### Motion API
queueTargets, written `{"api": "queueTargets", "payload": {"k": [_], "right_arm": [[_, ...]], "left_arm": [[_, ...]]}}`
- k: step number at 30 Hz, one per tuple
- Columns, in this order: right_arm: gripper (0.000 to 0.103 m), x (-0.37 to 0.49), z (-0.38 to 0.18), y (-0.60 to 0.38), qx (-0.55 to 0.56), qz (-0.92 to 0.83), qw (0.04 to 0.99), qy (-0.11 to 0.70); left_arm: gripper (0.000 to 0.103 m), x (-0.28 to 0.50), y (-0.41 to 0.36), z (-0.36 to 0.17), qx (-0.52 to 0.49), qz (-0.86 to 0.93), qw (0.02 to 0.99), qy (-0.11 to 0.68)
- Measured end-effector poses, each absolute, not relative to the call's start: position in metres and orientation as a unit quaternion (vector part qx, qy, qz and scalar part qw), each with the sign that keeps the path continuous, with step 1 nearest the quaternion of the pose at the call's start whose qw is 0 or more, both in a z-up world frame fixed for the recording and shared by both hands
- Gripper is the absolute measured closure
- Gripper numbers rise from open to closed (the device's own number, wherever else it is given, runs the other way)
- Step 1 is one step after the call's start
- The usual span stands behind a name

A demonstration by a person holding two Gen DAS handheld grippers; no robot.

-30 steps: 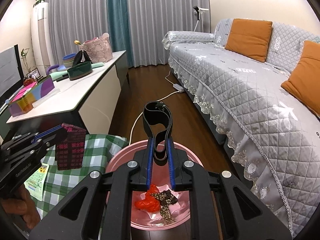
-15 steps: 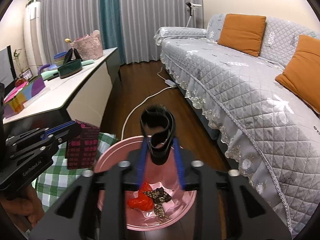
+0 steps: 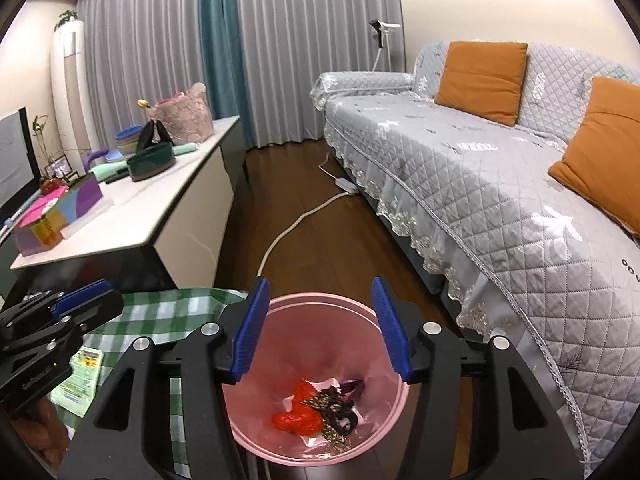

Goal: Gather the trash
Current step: 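Open both tools to drop the rubber band and packet into the bin, then move both open tools back over the checkered table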

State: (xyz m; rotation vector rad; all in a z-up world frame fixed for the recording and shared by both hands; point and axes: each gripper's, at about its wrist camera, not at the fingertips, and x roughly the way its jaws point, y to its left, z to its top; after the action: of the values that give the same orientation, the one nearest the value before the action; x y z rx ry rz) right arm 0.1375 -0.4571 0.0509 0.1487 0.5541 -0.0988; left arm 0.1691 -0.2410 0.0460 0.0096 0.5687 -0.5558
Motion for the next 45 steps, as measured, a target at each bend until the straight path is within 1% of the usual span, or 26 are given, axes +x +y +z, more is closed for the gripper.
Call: {"api": "queueTargets", "payload": {"k": [8,11,18,21,23,29,34,45], "right_arm": [[0.046,0.123,0.073,-0.424,0.066,-0.013,0.965,0.252],[0.044,0.118,0.077,-0.407,0.057,0.002,0.968,0.245],[0.044,0.109,0.083,-0.377,0.038,0.032,0.97,0.236],[0.044,0.108,0.083,-0.363,0.034,0.047,0.97,0.238],[0.044,0.107,0.083,-0.355,0.03,0.055,0.969,0.238],[0.044,0.105,0.078,-0.334,0.034,0.087,0.965,0.244],[0.044,0.111,0.065,-0.312,0.033,0.112,0.958,0.261],[0.044,0.128,0.038,-0.232,0.008,0.176,0.939,0.296]], "left_arm": [[0.078,0.132,-0.19,0.073,0.01,-0.24,0.935,0.261],[0.078,0.122,-0.169,0.08,0.008,-0.228,0.939,0.259],[0.078,0.098,-0.116,0.089,0.005,-0.188,0.95,0.249],[0.078,0.087,-0.092,0.082,0.011,-0.156,0.958,0.241],[0.078,0.084,-0.074,0.07,0.006,-0.131,0.96,0.249],[0.078,0.086,-0.025,0.054,-0.03,-0.064,0.964,0.257],[0.078,0.078,0.015,0.05,-0.061,-0.019,0.964,0.258],[0.078,0.061,0.075,0.039,-0.084,0.035,0.96,0.264]]}}
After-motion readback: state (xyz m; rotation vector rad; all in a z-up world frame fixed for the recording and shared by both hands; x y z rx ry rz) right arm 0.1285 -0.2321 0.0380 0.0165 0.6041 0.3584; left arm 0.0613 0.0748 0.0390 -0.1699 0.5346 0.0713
